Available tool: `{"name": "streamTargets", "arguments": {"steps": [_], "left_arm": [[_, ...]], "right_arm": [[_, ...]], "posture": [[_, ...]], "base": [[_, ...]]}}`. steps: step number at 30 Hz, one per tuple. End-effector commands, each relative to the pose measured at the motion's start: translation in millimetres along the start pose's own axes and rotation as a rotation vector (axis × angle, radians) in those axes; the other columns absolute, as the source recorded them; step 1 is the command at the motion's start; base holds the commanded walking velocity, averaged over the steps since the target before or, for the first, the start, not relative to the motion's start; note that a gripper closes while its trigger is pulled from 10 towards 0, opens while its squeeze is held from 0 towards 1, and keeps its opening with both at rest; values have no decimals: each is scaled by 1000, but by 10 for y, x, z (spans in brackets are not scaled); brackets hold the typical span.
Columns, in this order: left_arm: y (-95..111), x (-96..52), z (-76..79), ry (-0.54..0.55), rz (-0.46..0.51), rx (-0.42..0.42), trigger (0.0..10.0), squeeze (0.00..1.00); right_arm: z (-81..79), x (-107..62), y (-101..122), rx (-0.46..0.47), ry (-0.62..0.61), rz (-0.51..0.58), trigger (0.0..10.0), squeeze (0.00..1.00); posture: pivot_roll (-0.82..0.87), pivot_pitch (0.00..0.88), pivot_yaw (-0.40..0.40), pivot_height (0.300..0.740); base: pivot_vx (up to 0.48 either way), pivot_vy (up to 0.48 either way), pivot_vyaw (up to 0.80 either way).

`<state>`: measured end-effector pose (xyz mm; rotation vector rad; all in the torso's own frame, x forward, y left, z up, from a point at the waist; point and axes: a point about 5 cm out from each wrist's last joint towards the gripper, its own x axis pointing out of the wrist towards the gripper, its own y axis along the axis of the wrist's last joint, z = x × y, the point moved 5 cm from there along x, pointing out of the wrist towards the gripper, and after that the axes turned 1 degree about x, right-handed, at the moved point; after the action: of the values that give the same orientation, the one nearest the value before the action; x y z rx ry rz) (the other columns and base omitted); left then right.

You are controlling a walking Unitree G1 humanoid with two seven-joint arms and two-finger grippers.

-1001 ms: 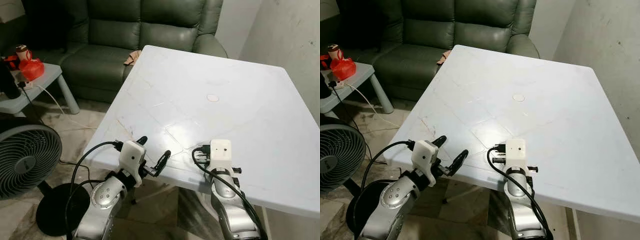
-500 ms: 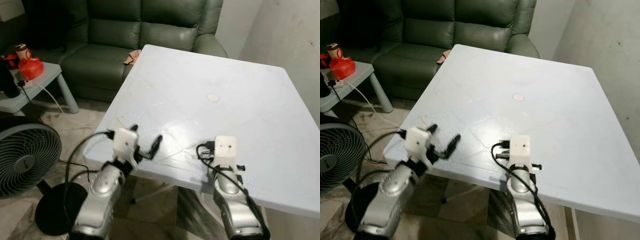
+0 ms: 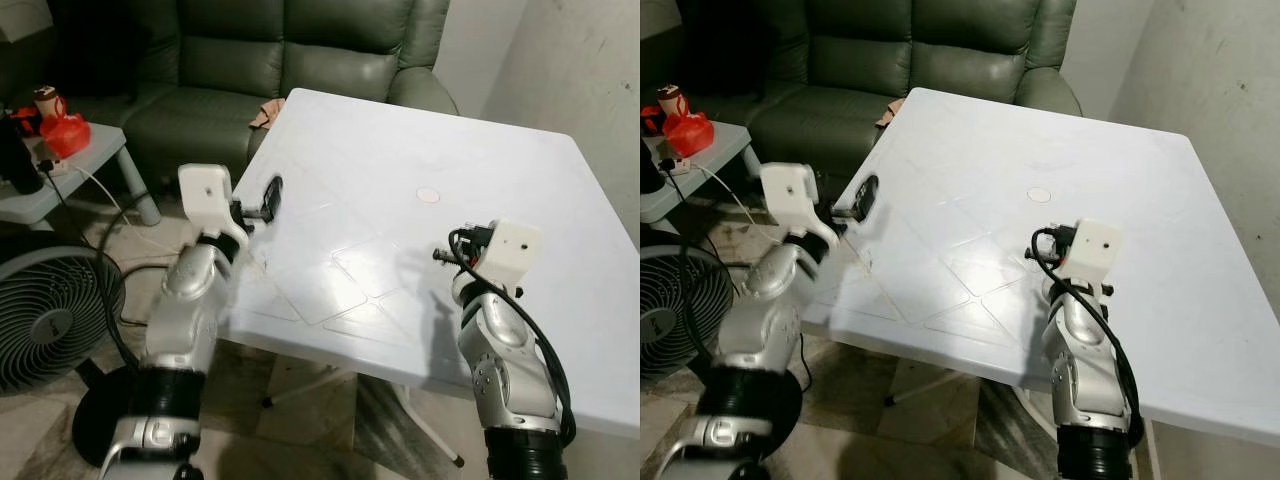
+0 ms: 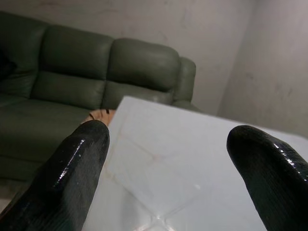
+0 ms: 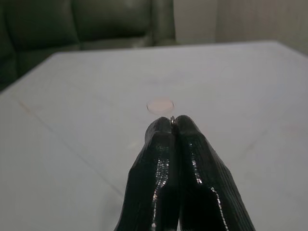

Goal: Hang keys on a hook

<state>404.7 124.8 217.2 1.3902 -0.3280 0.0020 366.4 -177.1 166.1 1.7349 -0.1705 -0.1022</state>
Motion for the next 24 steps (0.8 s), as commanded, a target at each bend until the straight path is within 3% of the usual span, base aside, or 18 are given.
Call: {"name": "streamTargets", "arguments": {"steps": [1, 4, 5, 6, 7, 9, 11, 15, 24], "left_arm": [[-82, 4, -43, 26, -40, -26, 10000, 0], [-109, -8, -65, 28, -52, -18, 10000, 0], [-150, -41, -65, 6, -64, 9, 10000, 0], [-194, -69, -50, -25, -78, 22, 10000, 0], [-200, -94, -67, -23, -65, 85, 10000, 0], [-253, -136, -106, -8, -71, 150, 10000, 0], [-276, -161, -151, 5, -83, 87, 10000, 0], [-271, -163, -125, -44, -91, 38, 10000, 0], [-184, -104, -259, -7, -55, 76, 10000, 0]], "right_arm": [[0, -4, 143, 8, 6, 46, 0, 0], [35, -30, 251, -43, 1, 107, 0, 0], [79, -71, 298, -103, -6, 153, 4980, 0], [99, -106, 306, -146, -2, 175, 4980, 0], [67, -154, 331, -127, 54, 213, 10000, 0], [33, -241, 305, -96, 146, 234, 10000, 0], [89, -262, 212, -43, 157, 187, 10000, 0], [75, -281, 239, -70, 174, 214, 10000, 0], [18, -271, 201, -75, 221, 210, 10000, 0]], "posture": [[-8, 19, -46, 740], [-18, 6, -40, 740], [-22, 0, -37, 740], [-22, 0, -37, 740], [-24, 0, -35, 740], [-23, 0, -34, 740], [-23, 0, -34, 740], [-22, 0, -34, 740], [-20, 0, -34, 740]], "base": [[0, 0, 0], [0, 0, 0], [0, 0, 0], [0, 0, 0], [0, 0, 0], [0, 0, 0], [0, 0, 0], [0, 0, 0], [0, 0, 0]]}}
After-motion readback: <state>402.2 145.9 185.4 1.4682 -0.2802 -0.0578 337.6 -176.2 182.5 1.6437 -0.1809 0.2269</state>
